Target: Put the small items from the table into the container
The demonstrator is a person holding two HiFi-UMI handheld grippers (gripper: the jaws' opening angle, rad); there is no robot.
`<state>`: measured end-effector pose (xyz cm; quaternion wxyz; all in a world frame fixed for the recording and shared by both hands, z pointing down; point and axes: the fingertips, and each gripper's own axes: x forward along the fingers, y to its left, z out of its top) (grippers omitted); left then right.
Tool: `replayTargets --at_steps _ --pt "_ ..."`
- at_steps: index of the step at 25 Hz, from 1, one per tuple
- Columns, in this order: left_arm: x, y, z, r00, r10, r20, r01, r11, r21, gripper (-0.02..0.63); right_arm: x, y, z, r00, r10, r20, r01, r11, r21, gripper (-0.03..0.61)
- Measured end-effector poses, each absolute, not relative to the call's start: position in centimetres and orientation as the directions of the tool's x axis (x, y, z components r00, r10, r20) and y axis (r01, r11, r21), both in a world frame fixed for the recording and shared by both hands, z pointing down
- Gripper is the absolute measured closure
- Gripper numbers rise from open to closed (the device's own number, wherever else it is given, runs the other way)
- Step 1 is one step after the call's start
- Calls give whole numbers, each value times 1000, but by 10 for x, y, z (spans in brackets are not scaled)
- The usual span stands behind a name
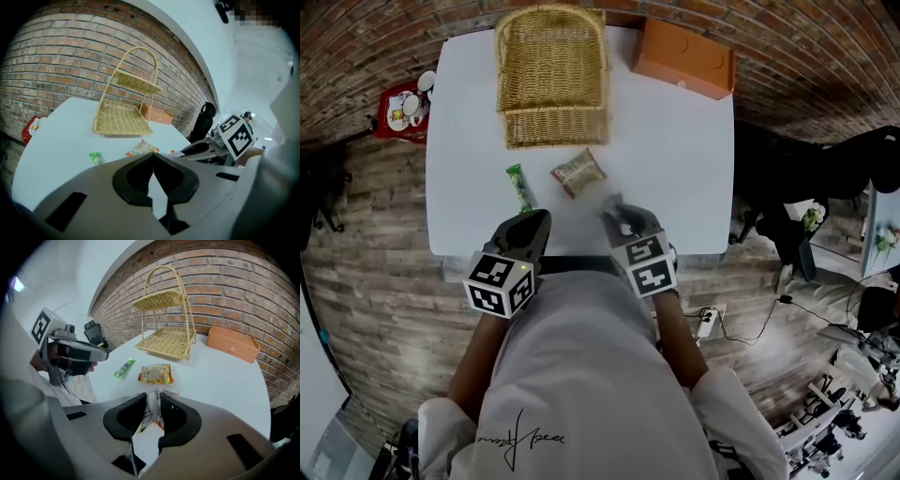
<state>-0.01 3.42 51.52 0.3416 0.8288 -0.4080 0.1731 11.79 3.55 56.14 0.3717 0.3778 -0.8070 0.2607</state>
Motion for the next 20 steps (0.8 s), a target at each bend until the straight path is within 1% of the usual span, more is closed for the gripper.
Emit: replayTargets --at_steps 14,20 --pt "-2 31 510 604 -581 546 -797 -431 423 604 112 27 539 -466 -456 758 -798 587 -137 479" --pt "-2 31 508 604 -591 535 -797 -428 426 604 111 26 530 -488 -466 738 -799 579 -163 479"
